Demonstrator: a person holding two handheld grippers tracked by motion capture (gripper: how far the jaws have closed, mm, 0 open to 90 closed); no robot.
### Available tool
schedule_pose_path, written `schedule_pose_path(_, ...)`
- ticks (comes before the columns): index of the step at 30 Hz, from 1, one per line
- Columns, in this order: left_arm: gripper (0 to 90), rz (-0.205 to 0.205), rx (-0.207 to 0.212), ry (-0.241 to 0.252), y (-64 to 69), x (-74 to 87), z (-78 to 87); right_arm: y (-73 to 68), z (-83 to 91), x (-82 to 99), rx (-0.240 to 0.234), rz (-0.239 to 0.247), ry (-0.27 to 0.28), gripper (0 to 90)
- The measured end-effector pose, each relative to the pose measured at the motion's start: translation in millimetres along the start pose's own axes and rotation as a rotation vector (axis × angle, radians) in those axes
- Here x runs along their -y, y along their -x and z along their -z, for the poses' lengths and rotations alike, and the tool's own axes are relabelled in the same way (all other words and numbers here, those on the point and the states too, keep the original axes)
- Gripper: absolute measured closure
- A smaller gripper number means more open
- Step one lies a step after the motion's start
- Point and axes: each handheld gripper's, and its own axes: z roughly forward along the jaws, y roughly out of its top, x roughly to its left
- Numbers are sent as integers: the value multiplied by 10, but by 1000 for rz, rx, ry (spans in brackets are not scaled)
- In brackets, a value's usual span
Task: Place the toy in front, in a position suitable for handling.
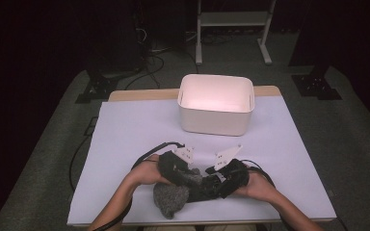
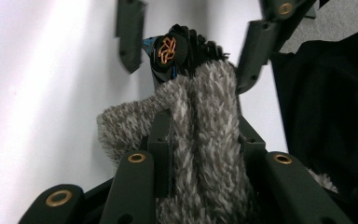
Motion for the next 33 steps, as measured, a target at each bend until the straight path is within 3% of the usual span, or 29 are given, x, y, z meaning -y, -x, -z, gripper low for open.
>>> schedule_pose_path(4,664,-15,22,31,59,16,32,-12,-40,-54,-39,13,-43,257)
schedule_pose_path(6,651,-21,76,68,82,36,52,-30,-81,-59,-60,22,-63,257)
schedule_pose_path(8,652,-24,95,82,109,46,55,-51,-121,-60,-77,28,-77,267)
schedule_pose_path(15,656,-49,118,85,161,35,52,-116,-206,-52,-112,70,-120,394)
schedule_pose_path(20,669,-52,160,113,169,49,42,-118,-209,-14,-167,56,-107,536)
schedule_pose_path(24,677,-63,148,108,193,28,50,-147,-209,28,-165,50,-85,557)
schedule_pose_path(27,683,-71,122,107,191,7,93,-169,-198,42,-122,57,-72,557)
schedule_pose_path(30,688,-70,61,89,165,-23,153,-146,-167,56,-48,69,-66,558)
schedule_pose_path(31,687,-73,16,58,144,-44,179,-114,-152,63,-26,65,-65,558)
schedule_pose_path(33,687,-70,-23,46,112,-63,201,-25,-114,88,18,49,-60,557)
